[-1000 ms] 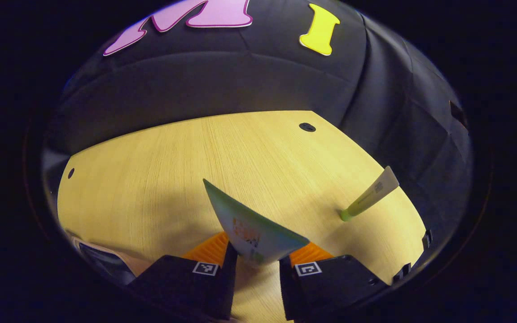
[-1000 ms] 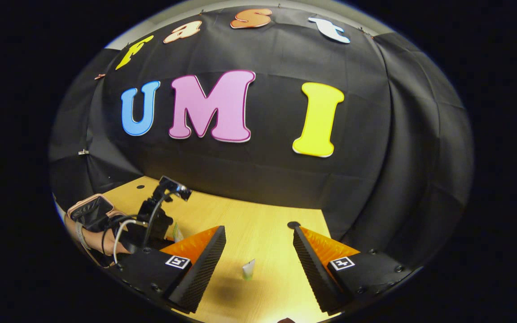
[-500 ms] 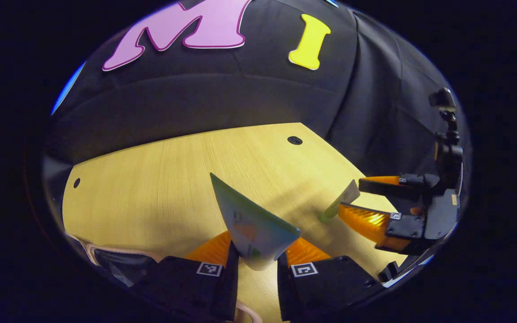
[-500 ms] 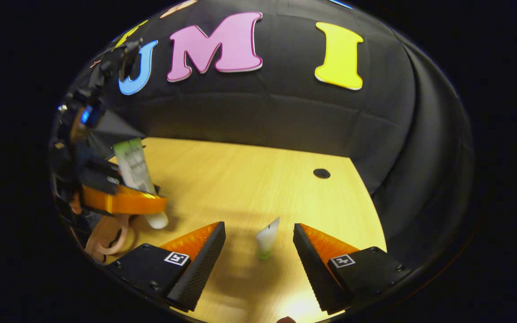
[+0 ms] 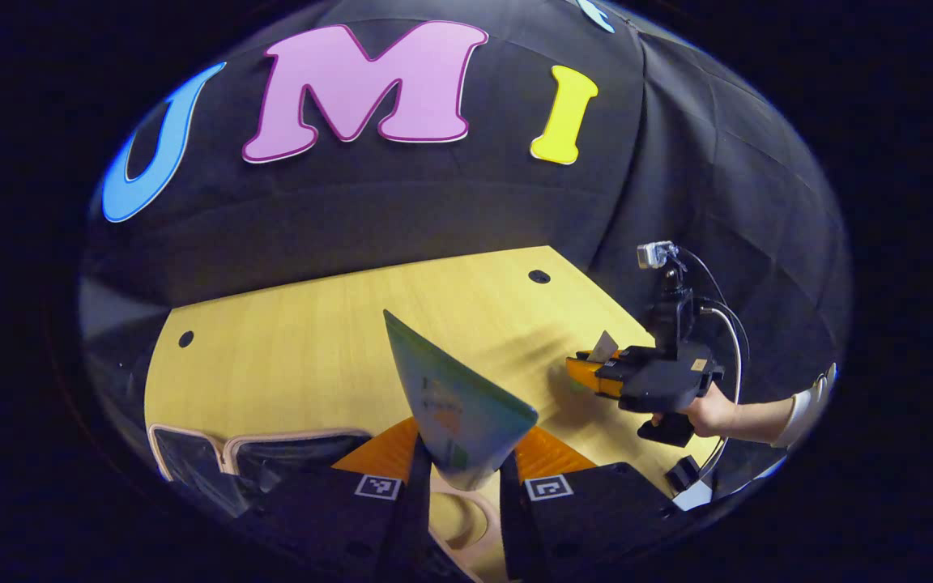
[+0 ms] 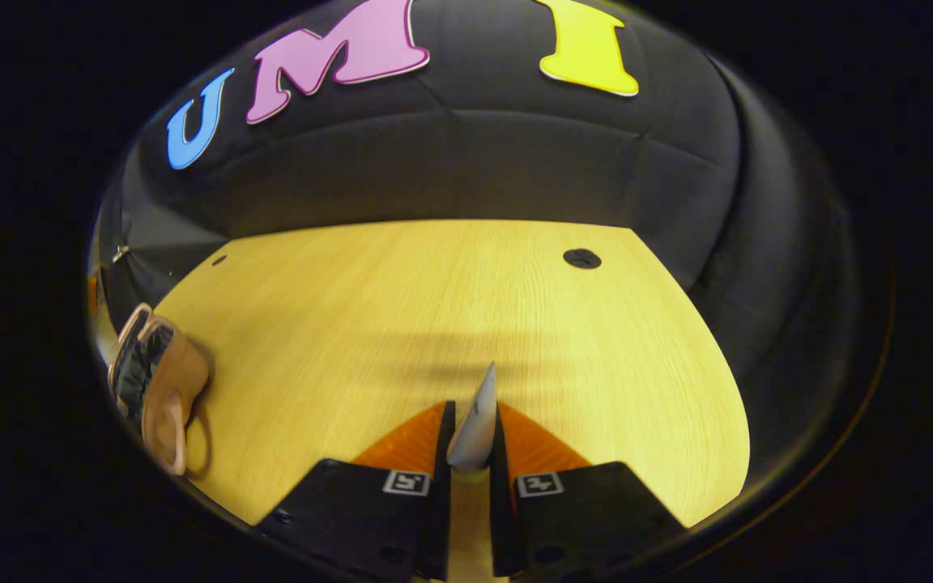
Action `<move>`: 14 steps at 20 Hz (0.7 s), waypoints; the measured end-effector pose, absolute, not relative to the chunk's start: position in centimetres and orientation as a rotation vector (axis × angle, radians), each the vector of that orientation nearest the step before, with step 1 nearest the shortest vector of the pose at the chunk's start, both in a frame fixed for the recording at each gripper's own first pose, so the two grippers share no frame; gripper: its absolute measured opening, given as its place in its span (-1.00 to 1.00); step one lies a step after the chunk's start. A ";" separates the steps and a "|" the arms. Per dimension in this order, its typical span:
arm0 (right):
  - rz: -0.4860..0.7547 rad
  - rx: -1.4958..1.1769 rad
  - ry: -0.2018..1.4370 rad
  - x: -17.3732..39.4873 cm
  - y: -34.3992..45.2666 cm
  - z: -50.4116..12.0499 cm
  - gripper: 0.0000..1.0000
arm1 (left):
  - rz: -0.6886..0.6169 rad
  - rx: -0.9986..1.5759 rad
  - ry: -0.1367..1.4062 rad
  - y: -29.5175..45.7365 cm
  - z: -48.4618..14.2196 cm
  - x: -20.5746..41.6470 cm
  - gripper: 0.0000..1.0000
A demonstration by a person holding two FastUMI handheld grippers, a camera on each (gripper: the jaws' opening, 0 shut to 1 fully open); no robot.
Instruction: First open the suitcase, pack the skin care products into it, and then close the suitcase.
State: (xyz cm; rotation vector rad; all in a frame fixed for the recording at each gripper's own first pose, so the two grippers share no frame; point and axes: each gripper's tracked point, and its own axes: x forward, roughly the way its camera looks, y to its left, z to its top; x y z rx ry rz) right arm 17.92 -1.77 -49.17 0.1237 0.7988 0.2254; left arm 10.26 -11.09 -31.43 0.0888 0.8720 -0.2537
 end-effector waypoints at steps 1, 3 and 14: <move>0.240 0.146 0.790 17.7 -0.8 -48.0 -0.54 | -0.238 0.086 0.895 -9.7 -31.0 8.8 -0.16; 0.293 0.174 0.757 16.8 1.6 -45.0 -0.70 | -0.192 0.069 0.967 -6.0 -31.0 5.3 -0.12; 0.716 0.238 0.747 4.3 22.3 -32.6 -0.55 | 0.094 0.006 1.519 10.0 -43.7 -7.7 -0.24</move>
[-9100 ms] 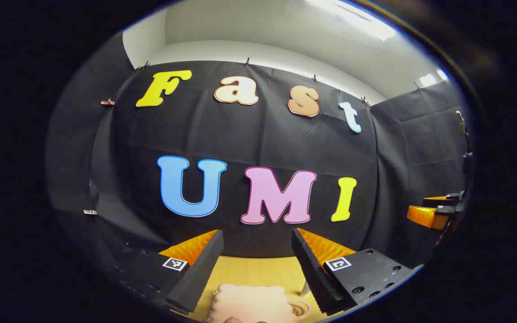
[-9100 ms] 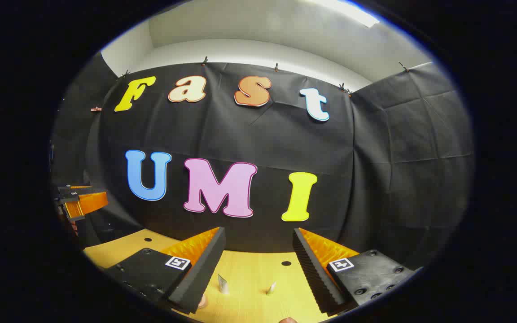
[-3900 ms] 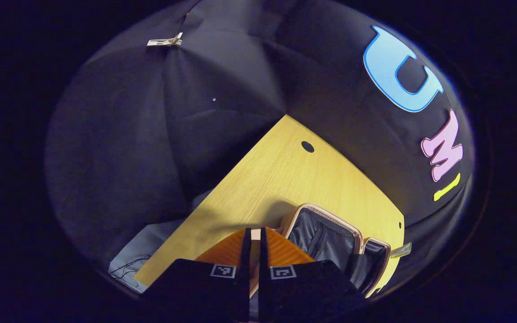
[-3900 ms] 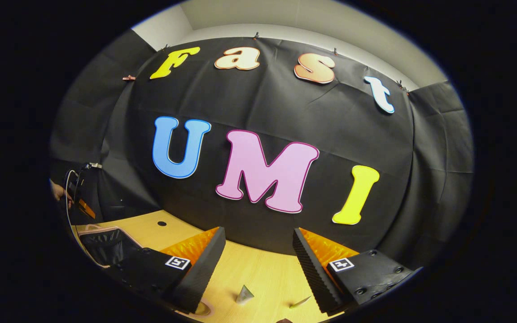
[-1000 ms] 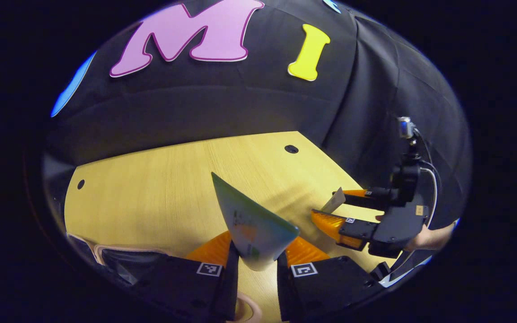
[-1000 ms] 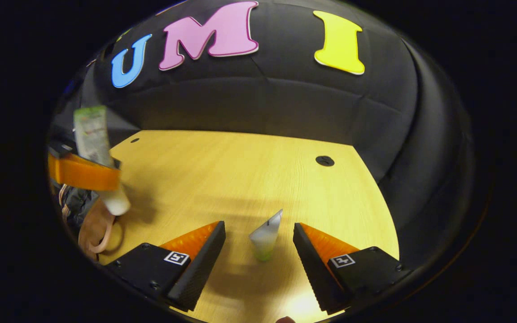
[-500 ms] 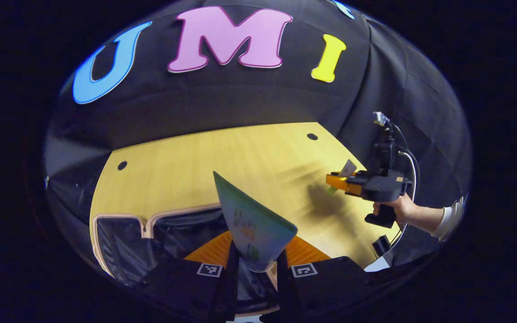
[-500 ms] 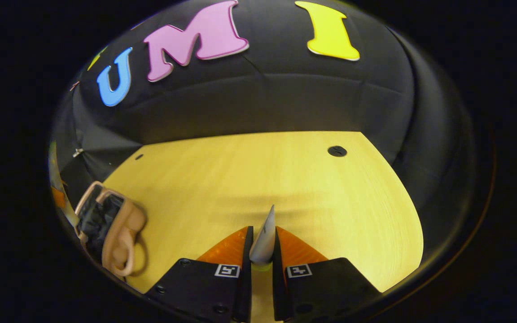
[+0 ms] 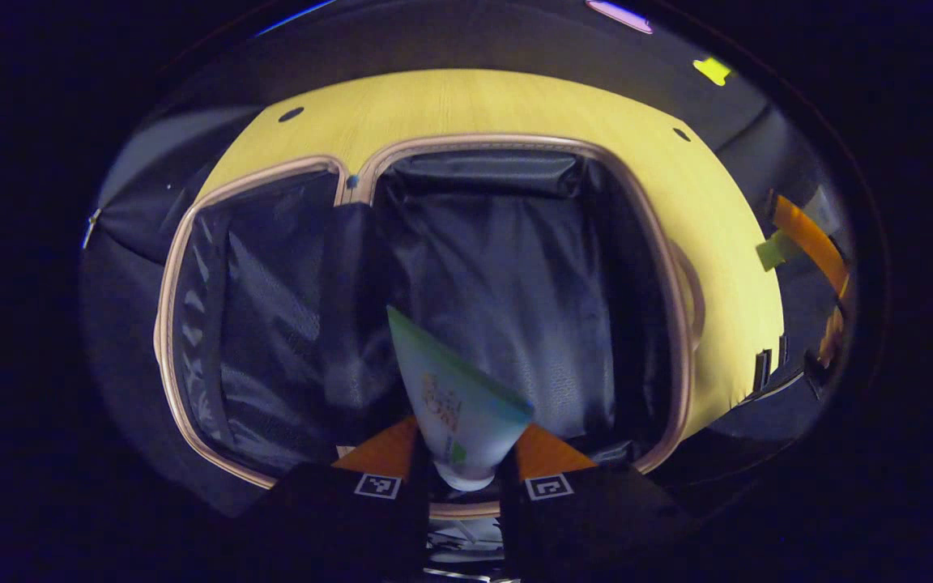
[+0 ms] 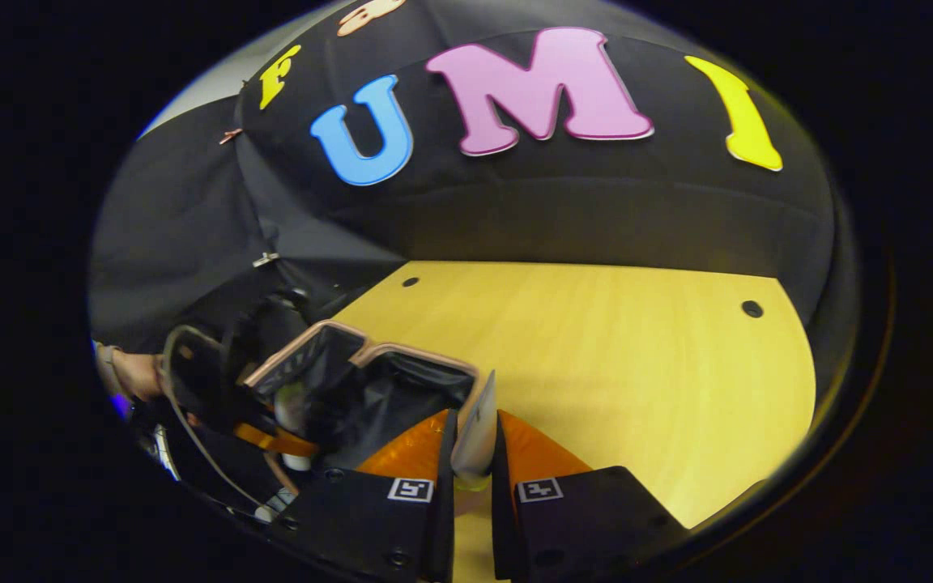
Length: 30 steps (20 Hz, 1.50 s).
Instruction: First open the suitcase, pack the skin care products into it, and then close the suitcase.
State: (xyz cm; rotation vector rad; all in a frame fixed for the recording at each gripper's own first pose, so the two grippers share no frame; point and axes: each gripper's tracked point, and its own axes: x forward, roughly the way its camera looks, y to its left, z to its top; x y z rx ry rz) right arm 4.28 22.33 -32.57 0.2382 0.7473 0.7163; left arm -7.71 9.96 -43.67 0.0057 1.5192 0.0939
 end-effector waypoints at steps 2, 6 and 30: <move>0.736 0.254 0.844 2.1 25.7 -33.7 -0.54 | 0.121 -0.059 1.522 10.0 -44.7 -7.1 -0.12; 0.669 0.228 1.044 -0.9 29.0 -37.8 -0.54 | 0.094 -0.024 1.429 9.7 -43.7 -5.8 0.01; 0.487 0.200 0.929 0.5 31.5 -33.1 0.95 | 0.558 -0.076 1.000 44.7 -32.5 -5.8 0.65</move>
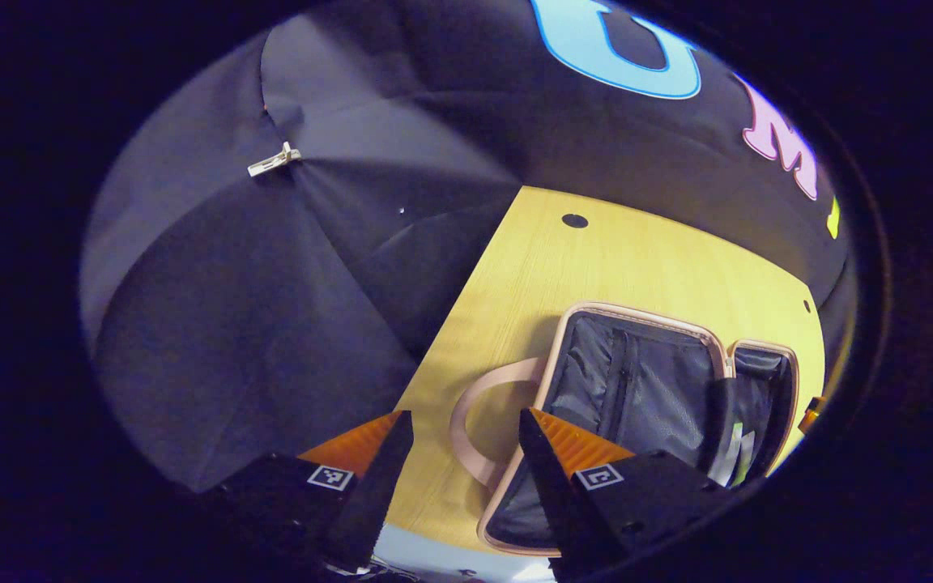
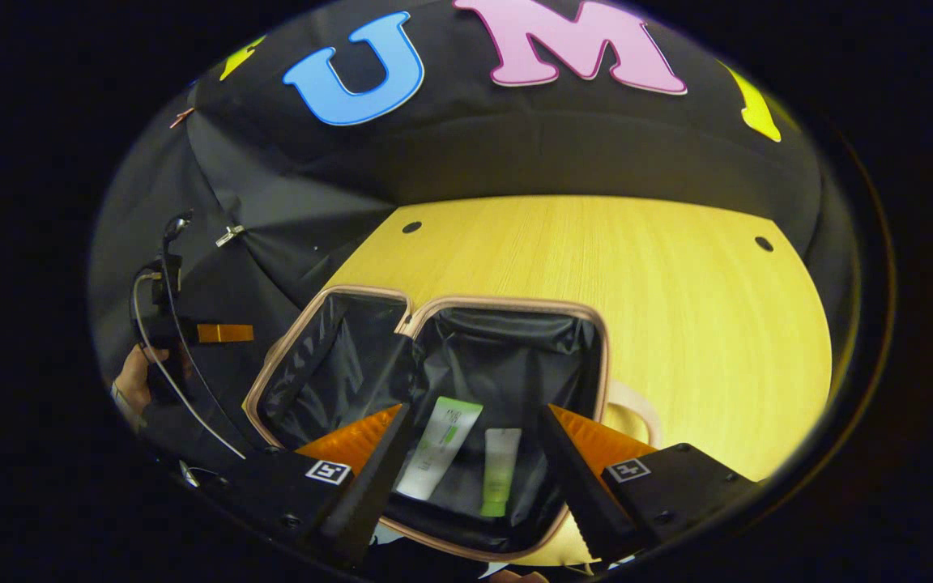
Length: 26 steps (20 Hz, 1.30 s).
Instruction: First open the suitcase, pack the skin care products into it, and then close the suitcase.
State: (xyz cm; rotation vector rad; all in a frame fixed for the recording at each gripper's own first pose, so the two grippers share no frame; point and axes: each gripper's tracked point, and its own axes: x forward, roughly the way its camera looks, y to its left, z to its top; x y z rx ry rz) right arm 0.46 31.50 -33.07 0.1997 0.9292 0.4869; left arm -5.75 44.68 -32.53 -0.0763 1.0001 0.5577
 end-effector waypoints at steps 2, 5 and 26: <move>0.452 0.207 0.913 1.0 30.8 -32.8 0.95 | 0.548 -0.108 1.038 47.1 -33.4 -5.7 0.68; 0.437 0.202 0.923 0.9 30.3 -32.9 0.95 | 0.569 -0.166 1.142 48.2 -37.0 -5.3 0.69; 0.475 0.131 0.699 2.5 27.0 -27.0 0.94 | 0.292 -0.065 0.984 41.0 -26.0 -0.4 -0.82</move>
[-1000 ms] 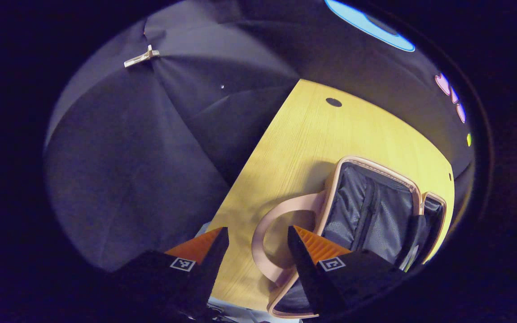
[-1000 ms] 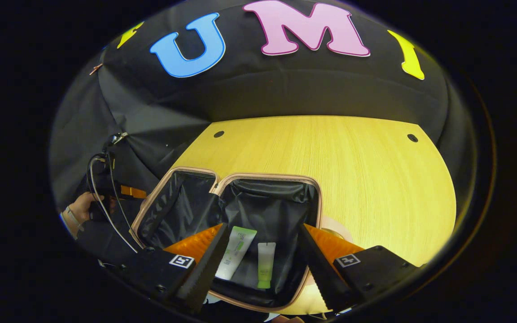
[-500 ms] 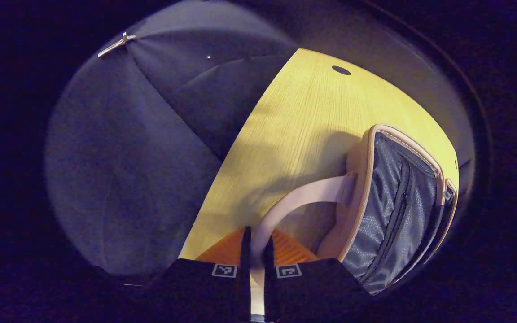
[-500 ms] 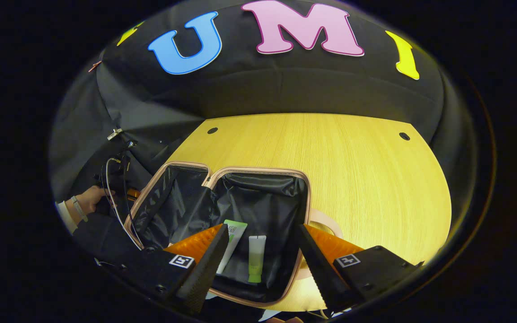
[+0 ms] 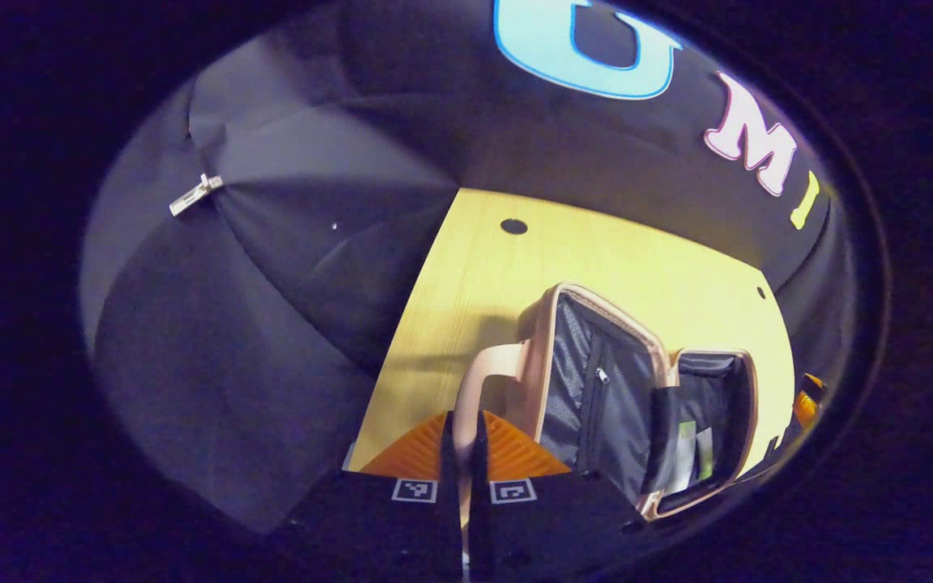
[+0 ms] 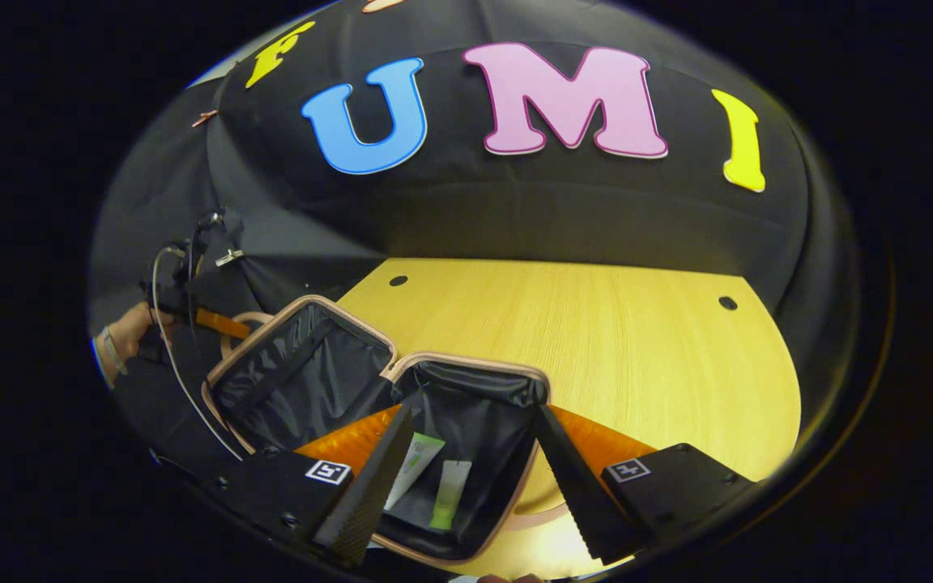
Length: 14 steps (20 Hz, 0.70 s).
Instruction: First open the suitcase, pack the skin care products into it, and then close the suitcase.
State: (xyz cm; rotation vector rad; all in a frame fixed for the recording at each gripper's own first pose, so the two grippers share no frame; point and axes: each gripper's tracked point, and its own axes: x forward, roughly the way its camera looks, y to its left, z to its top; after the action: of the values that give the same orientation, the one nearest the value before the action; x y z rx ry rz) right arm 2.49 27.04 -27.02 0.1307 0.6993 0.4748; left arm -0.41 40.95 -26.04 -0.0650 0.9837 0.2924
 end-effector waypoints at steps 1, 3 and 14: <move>0.490 0.124 0.676 2.8 26.6 -26.2 0.95 | 0.276 -0.069 0.958 39.6 -24.4 -0.1 -0.82; 0.515 0.110 0.632 3.2 25.4 -24.8 0.95 | 0.235 -0.079 0.919 35.0 -21.8 1.0 -0.82; 0.488 0.094 0.400 2.0 15.2 -18.7 0.95 | -0.127 -0.009 0.810 7.8 -15.2 3.7 -0.83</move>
State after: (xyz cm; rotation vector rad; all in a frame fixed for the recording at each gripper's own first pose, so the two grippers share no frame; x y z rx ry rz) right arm 1.98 15.24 -18.69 0.0942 0.4003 0.4882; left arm 3.71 7.83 -15.21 -0.0092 0.8098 -0.1266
